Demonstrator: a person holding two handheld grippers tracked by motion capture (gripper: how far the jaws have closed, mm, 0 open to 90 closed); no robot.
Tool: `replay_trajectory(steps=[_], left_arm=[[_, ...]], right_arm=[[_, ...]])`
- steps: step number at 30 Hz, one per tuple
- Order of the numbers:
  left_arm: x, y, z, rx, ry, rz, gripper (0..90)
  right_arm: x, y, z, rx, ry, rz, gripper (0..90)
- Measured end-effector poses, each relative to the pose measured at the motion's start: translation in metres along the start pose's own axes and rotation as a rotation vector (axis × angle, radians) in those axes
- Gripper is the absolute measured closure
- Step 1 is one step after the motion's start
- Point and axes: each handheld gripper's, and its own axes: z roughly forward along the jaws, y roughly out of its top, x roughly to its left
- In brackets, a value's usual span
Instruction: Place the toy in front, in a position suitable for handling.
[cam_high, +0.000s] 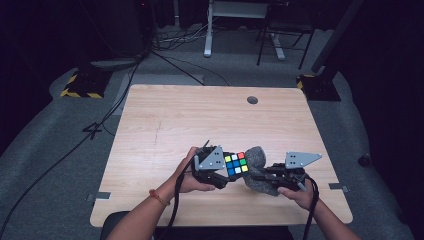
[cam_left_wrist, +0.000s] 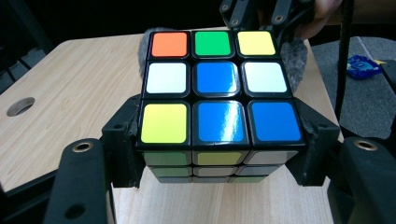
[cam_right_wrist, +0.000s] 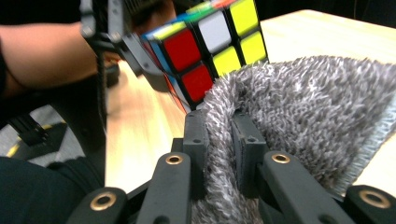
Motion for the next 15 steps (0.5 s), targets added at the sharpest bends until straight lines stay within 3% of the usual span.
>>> replay_trajectory(steps=[3,6,8,11,15], left_arm=[[-0.001,-0.001,0.004,0.039,0.002,0.020,33.6],[-0.007,-0.004,0.016,0.094,-0.014,0.045,33.6],[-0.009,-0.004,0.022,0.105,-0.025,0.049,33.6],[-0.007,-0.003,0.020,0.097,-0.022,0.047,33.6],[-0.003,-0.002,0.009,0.059,-0.006,0.028,33.6]], right_arm=[[-0.001,0.002,-0.002,-0.004,-0.018,-0.002,78.8],[0.002,0.008,-0.010,-0.075,-0.019,-0.009,78.8],[0.004,0.012,-0.012,-0.085,-0.022,-0.025,78.8],[0.004,0.008,-0.009,-0.060,-0.027,-0.015,78.8],[-0.003,-0.004,0.002,0.032,-0.017,0.012,78.8]])
